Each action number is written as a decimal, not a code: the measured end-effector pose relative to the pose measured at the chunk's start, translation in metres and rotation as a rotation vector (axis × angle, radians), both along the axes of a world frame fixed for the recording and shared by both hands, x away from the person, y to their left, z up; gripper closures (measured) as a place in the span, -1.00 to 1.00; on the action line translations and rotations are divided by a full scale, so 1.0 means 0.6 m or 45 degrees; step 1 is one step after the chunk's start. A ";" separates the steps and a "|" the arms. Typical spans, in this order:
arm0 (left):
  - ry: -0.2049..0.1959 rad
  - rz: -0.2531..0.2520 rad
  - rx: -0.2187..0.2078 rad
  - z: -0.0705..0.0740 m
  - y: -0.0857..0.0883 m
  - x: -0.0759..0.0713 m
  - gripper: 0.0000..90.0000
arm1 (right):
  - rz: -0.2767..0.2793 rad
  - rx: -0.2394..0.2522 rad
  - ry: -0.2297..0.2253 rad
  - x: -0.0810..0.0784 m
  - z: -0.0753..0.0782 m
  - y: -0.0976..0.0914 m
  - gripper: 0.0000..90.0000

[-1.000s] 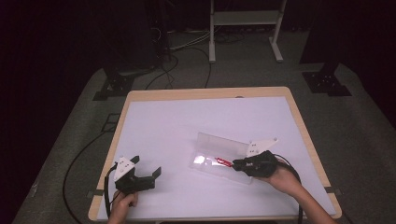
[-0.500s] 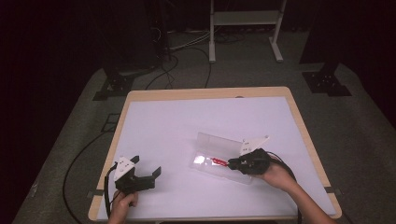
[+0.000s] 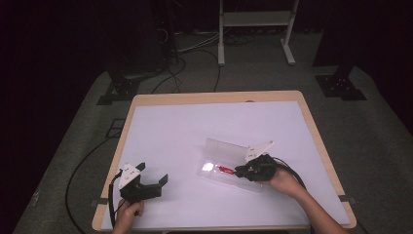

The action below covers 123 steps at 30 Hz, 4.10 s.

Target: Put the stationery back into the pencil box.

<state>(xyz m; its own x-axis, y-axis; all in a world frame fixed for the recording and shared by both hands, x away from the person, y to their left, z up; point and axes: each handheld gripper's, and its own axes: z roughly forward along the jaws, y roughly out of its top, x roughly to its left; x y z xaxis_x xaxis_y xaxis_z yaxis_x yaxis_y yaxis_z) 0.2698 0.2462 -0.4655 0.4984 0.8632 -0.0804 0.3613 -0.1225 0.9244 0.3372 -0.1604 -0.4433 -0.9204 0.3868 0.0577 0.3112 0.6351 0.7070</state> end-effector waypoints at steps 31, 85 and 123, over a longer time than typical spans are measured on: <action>-0.005 -0.002 -0.003 0.000 0.000 0.000 -1.00 | 0.012 -0.052 0.063 0.009 -0.031 0.014 0.74; -0.006 -0.007 0.012 0.000 -0.001 -0.001 -1.00 | -0.102 0.082 0.005 -0.026 0.035 -0.071 -0.14; -0.005 -0.009 0.013 0.000 -0.002 0.000 -1.00 | -0.225 0.094 0.008 -0.061 0.021 -0.159 -0.24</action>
<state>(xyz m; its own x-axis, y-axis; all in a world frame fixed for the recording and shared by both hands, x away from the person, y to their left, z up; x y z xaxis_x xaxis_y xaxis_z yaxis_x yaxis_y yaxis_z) 0.2700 0.2449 -0.4657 0.5048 0.8604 -0.0698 0.3567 -0.1343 0.9245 0.3008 -0.2556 -0.4305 -0.8380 0.5370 0.0975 0.4181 0.5168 0.7471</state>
